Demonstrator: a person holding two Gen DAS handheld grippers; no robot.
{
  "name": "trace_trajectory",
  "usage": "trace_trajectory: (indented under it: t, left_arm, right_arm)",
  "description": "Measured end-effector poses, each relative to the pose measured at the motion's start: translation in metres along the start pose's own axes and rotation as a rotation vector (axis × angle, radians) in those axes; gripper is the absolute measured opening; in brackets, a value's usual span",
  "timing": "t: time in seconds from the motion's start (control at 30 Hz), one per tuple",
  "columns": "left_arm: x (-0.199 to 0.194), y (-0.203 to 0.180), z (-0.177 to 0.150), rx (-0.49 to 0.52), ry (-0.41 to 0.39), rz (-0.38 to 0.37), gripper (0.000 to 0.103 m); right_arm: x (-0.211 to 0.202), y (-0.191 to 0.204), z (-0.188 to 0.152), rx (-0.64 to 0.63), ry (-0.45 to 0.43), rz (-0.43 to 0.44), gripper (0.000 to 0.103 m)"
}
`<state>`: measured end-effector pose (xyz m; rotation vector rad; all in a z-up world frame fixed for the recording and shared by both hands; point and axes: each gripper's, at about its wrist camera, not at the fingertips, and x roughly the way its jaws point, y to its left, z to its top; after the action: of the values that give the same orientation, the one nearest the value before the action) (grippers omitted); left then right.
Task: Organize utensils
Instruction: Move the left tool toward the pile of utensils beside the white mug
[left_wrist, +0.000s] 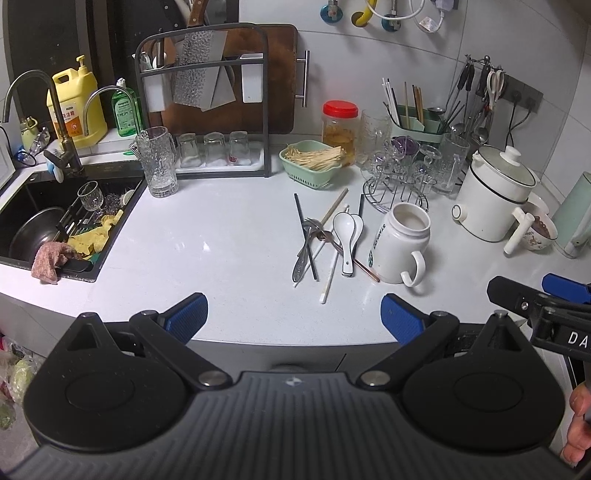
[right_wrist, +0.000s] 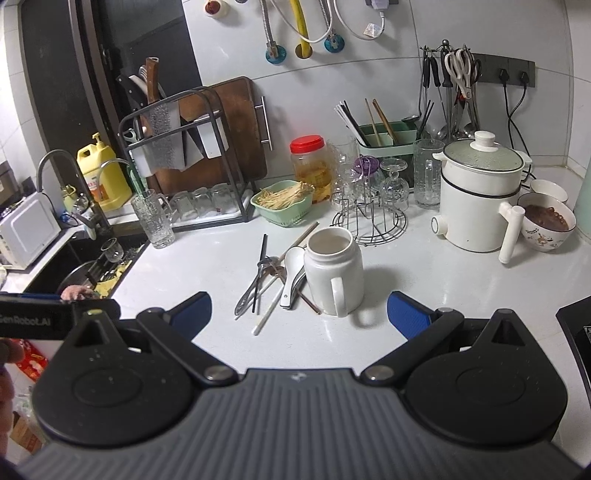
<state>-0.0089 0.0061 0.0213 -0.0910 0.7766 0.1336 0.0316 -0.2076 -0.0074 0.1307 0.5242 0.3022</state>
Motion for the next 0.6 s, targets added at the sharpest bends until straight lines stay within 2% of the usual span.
trace_trajectory:
  t: [0.6]
  left_arm:
    - [0.006,-0.012,0.009,0.021,0.009,-0.022,0.101]
  right_arm:
    - [-0.002,-0.009,0.000,0.039,0.008,-0.022,0.103]
